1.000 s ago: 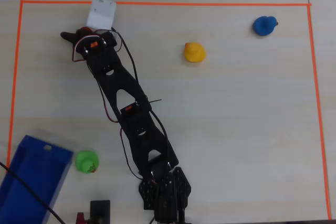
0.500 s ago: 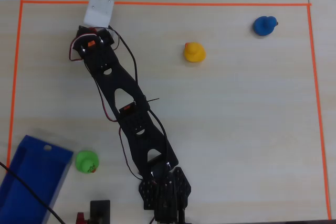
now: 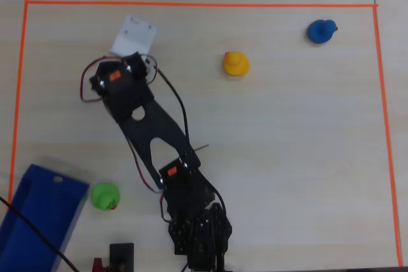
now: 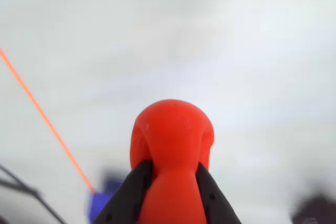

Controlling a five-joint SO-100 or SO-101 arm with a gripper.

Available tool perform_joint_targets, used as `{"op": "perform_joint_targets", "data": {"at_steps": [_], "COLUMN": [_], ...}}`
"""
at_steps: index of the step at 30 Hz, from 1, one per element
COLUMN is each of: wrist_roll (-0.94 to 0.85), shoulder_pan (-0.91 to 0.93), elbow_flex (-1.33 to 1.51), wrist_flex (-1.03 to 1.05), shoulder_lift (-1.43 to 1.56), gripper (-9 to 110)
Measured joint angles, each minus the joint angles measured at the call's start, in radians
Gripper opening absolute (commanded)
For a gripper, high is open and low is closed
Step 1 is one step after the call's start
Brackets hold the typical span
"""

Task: Grasp red duck and put it into box.

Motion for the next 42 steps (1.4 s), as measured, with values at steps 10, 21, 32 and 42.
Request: {"op": "perform_joint_targets", "data": {"at_steps": [10, 21, 32, 42], "wrist_roll": [0.173, 0.348, 0.156, 0.147], "shoulder_pan": [-0.428, -0.6, -0.773, -0.776], "elbow_flex": [0.483, 0.456, 0.287, 0.132], "wrist_flex": [0.023, 0.094, 0.095, -0.051], "shoulder_lift": [0.546, 0.532, 0.411, 0.201], "gripper": [0, 0, 0, 0]}}
